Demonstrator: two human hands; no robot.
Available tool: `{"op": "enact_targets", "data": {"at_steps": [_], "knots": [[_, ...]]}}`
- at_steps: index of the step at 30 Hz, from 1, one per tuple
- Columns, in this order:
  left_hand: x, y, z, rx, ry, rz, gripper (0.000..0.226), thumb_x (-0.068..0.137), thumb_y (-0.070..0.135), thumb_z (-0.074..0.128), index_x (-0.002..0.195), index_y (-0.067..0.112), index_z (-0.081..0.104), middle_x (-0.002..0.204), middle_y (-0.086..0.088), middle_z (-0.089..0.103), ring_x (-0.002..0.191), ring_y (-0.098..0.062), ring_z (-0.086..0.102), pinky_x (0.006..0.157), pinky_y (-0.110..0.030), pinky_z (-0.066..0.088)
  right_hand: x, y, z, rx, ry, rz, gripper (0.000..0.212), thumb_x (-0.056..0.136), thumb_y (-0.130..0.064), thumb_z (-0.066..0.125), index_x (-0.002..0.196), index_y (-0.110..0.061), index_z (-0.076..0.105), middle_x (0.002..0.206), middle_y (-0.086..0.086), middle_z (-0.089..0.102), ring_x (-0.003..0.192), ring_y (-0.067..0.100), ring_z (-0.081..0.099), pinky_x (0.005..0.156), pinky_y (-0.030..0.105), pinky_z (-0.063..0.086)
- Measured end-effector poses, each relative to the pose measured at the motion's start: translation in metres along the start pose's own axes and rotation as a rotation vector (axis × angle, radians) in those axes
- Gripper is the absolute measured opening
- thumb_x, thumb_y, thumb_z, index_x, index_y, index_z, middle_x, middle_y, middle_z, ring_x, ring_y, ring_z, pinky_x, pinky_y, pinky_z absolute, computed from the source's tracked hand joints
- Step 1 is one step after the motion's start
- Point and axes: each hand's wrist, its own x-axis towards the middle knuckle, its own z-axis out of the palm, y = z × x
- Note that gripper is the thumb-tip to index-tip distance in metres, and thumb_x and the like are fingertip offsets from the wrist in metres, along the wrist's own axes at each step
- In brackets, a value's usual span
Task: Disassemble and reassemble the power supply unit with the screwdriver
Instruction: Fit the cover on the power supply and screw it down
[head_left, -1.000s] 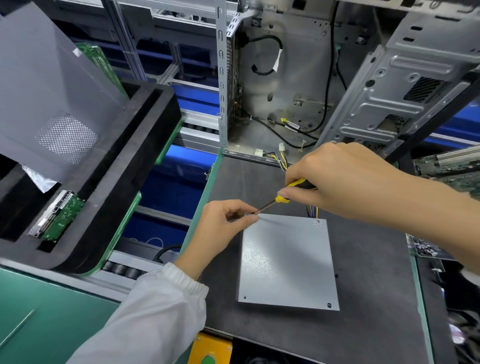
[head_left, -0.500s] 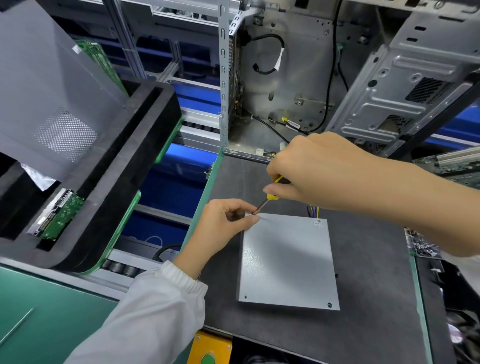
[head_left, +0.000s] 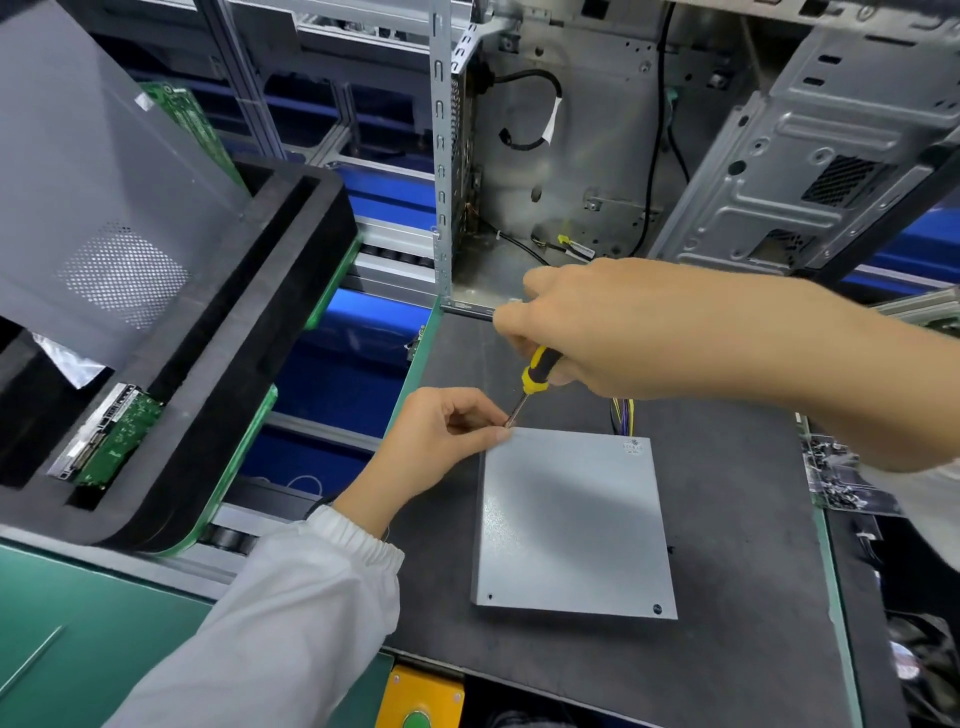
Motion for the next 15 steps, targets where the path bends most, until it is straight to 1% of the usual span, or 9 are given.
{"op": "enact_targets", "data": {"at_steps": [2, 4, 5, 7, 9, 11, 12, 14, 15], "knots": [[0.000, 0.002, 0.000, -0.008, -0.010, 0.012, 0.012, 0.082, 0.013, 0.077, 0.094, 0.014, 0.076, 0.090, 0.002, 0.076, 0.087, -0.012, 0.071, 0.088, -0.035, 0.057, 0.004, -0.004, -0.001, -0.097, 0.043, 0.022, 0.027, 0.094, -0.041, 0.052, 0.087, -0.018, 0.042, 0.075, 0.002, 0.034, 0.060, 0.022, 0.035, 0.051, 0.029, 0.028], [0.000, 0.006, 0.000, -0.022, 0.020, 0.077, 0.015, 0.079, 0.014, 0.079, 0.094, 0.014, 0.077, 0.092, 0.003, 0.076, 0.091, -0.012, 0.070, 0.091, -0.030, 0.055, 0.006, -0.009, -0.005, -0.184, 0.088, 0.042, 0.048, 0.095, -0.048, 0.046, 0.067, -0.012, 0.030, 0.063, 0.001, 0.027, 0.051, 0.019, 0.027, 0.047, 0.026, 0.023], [0.001, 0.007, 0.000, -0.015, 0.047, 0.132, 0.013, 0.079, 0.013, 0.079, 0.091, 0.013, 0.076, 0.091, 0.002, 0.076, 0.090, -0.012, 0.070, 0.090, -0.030, 0.055, 0.006, -0.010, -0.007, -0.204, 0.111, 0.047, 0.053, 0.096, -0.047, 0.045, 0.063, -0.012, 0.023, 0.061, 0.001, 0.025, 0.048, 0.017, 0.023, 0.046, 0.025, 0.020], [0.002, 0.009, 0.001, 0.018, 0.085, 0.222, 0.008, 0.079, 0.010, 0.078, 0.086, 0.011, 0.076, 0.086, 0.000, 0.074, 0.086, -0.014, 0.068, 0.085, -0.033, 0.056, 0.005, -0.011, -0.007, -0.195, 0.124, 0.062, 0.051, 0.095, -0.044, 0.049, 0.063, -0.011, 0.024, 0.061, 0.001, 0.026, 0.047, 0.016, 0.023, 0.044, 0.025, 0.018], [0.002, 0.008, 0.001, 0.044, 0.072, 0.256, 0.006, 0.081, 0.008, 0.076, 0.086, 0.010, 0.076, 0.085, -0.002, 0.073, 0.084, -0.014, 0.068, 0.083, -0.033, 0.056, 0.004, -0.008, -0.005, -0.076, 0.083, 0.025, 0.039, 0.090, -0.039, 0.058, 0.081, -0.010, 0.033, 0.073, 0.001, 0.031, 0.049, 0.017, 0.029, 0.043, 0.028, 0.020], [0.002, 0.007, -0.002, 0.047, 0.052, 0.259, 0.008, 0.083, 0.008, 0.073, 0.090, 0.010, 0.077, 0.087, -0.001, 0.074, 0.086, -0.012, 0.069, 0.084, -0.031, 0.056, 0.004, -0.009, -0.007, -0.012, 0.085, -0.060, 0.029, 0.089, -0.019, 0.058, 0.091, -0.021, 0.029, 0.087, -0.001, 0.031, 0.053, 0.012, 0.030, 0.044, 0.029, 0.021], [0.001, 0.006, -0.003, 0.025, 0.038, 0.246, 0.009, 0.084, 0.010, 0.073, 0.092, 0.012, 0.077, 0.089, 0.001, 0.075, 0.088, -0.011, 0.069, 0.085, -0.029, 0.056, 0.005, -0.010, -0.008, -0.020, 0.098, -0.082, 0.027, 0.089, -0.014, 0.055, 0.090, -0.022, 0.029, 0.086, -0.001, 0.030, 0.053, 0.010, 0.028, 0.044, 0.028, 0.019], [-0.001, 0.007, -0.005, -0.039, 0.020, 0.212, 0.012, 0.083, 0.016, 0.073, 0.094, 0.019, 0.075, 0.090, 0.006, 0.076, 0.090, -0.009, 0.071, 0.088, -0.023, 0.053, 0.008, -0.013, -0.008, -0.111, 0.176, -0.040, 0.021, 0.094, -0.019, 0.051, 0.081, -0.017, 0.035, 0.070, 0.000, 0.026, 0.049, 0.013, 0.022, 0.043, 0.027, 0.016], [-0.001, 0.008, -0.005, -0.054, 0.026, 0.206, 0.014, 0.082, 0.016, 0.075, 0.094, 0.022, 0.073, 0.089, 0.007, 0.076, 0.089, -0.008, 0.071, 0.087, -0.018, 0.052, 0.009, -0.017, -0.008, -0.182, 0.224, -0.005, 0.033, 0.096, -0.026, 0.050, 0.071, -0.013, 0.033, 0.063, 0.000, 0.023, 0.046, 0.016, 0.020, 0.043, 0.025, 0.015]]}}
